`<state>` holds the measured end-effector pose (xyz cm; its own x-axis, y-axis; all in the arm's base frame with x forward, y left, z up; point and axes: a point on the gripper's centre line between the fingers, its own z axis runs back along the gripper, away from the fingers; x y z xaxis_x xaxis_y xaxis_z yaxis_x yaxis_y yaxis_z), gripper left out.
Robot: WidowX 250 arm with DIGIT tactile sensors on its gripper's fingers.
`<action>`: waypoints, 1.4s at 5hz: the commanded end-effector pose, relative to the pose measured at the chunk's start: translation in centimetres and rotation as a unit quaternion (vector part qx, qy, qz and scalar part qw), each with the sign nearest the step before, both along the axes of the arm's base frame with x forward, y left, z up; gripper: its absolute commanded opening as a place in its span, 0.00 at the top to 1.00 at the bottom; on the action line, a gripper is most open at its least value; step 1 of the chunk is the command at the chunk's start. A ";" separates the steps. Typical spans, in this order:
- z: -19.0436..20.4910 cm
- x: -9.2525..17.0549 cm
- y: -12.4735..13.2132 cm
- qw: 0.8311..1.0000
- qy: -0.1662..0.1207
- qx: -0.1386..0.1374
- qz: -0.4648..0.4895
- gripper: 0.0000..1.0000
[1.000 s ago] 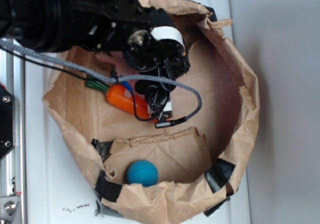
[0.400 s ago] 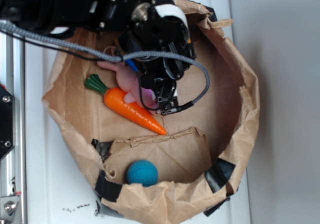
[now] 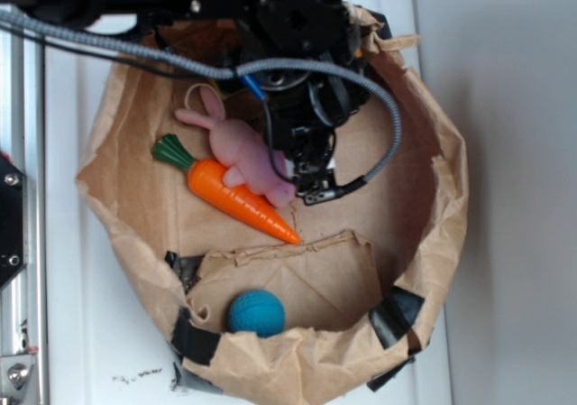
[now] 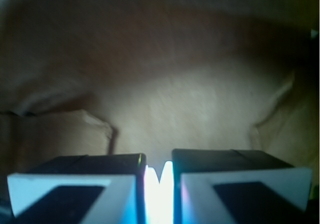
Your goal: Grab the pink bunny.
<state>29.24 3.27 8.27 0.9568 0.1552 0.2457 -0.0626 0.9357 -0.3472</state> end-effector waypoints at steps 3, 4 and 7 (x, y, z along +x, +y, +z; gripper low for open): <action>2.7 -1.0 5.4 0.998 -0.051 0.008 -0.043 1.00; 1.4 -1.1 5.3 0.997 -0.047 0.021 -0.058 1.00; -0.2 -1.9 3.8 0.990 0.037 0.026 -0.137 0.00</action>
<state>26.43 5.89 6.56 0.9868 -0.1042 0.1240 0.1398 0.9347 -0.3268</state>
